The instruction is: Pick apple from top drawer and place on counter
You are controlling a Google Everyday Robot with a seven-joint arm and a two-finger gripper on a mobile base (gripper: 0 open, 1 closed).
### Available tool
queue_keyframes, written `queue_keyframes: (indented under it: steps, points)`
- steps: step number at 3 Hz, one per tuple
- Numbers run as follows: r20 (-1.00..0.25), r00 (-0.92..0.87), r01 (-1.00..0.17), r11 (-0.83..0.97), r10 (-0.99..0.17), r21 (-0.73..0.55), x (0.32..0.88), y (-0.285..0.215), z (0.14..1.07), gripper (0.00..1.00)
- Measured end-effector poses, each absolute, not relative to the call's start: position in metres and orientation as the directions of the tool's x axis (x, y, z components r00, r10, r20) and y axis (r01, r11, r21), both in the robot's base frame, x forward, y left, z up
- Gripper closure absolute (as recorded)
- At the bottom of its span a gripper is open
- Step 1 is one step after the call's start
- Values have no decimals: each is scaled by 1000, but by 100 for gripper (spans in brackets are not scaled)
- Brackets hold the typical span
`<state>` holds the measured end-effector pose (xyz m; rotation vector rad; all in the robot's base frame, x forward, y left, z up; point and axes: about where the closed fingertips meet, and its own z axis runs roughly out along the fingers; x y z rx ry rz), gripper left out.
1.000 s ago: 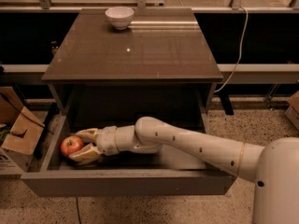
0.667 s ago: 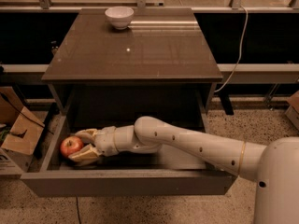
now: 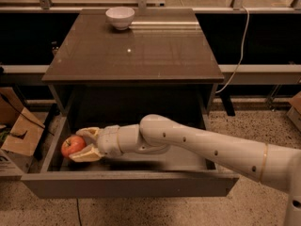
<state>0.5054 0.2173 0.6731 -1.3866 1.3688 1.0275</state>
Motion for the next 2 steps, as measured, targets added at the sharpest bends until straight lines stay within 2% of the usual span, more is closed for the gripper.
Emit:
queue_keyframes:
  steps: [2]
  points:
    - [-963, 7, -995, 93, -269, -34, 480, 164, 700, 100]
